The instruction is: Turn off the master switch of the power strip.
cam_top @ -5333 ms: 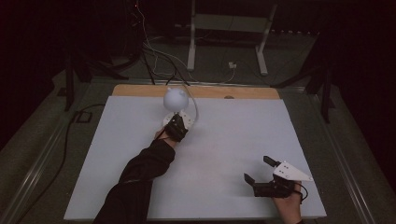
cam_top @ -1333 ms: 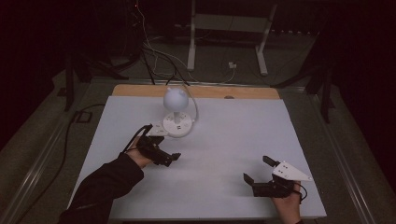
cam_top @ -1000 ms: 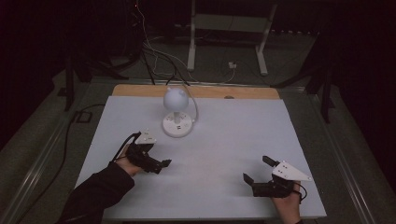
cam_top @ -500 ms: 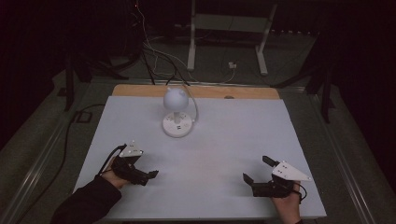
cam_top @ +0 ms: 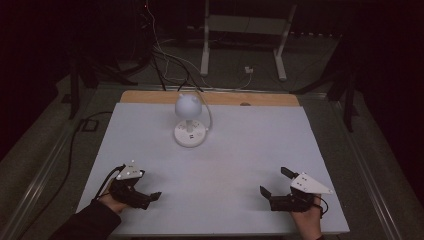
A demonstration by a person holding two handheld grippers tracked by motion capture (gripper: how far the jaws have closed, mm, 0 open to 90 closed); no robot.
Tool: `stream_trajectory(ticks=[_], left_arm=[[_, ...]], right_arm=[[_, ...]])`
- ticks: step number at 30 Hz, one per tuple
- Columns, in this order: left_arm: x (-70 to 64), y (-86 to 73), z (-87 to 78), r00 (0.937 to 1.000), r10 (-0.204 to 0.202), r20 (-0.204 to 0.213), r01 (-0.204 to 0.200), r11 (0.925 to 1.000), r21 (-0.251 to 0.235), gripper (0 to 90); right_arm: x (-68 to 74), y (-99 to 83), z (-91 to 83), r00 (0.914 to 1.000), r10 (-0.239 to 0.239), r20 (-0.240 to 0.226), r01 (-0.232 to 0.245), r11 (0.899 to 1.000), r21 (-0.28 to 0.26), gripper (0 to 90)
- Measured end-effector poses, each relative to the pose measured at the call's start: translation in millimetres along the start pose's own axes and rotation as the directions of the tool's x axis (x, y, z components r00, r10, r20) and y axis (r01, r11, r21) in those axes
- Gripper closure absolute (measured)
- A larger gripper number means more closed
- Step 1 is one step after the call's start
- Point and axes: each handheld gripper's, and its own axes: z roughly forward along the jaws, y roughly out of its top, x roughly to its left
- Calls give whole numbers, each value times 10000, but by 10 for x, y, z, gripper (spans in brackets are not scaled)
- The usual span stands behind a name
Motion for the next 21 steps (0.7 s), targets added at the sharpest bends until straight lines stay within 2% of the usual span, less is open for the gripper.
stream_trajectory(ticks=[6,10,13,21], left_arm=[[-13,-164,-91,9999,59,-97,-62,9994,-343,4],[-16,-238,-109,9997,162,-190,-168,9992,-361,4],[-8,-260,-93,9994,223,-256,-230,9993,-289,4],[9,-254,-94,9994,200,-276,-216,9980,-594,4]], right_arm=[[1,-3,5,10000,36,-10,-36,10000,43,0],[3,-2,9,10000,-30,-11,30,10000,44,0],[2,-1,8,10000,-32,-29,32,10000,41,0],[-4,-2,12,10000,2,-93,-2,10000,38,0]])
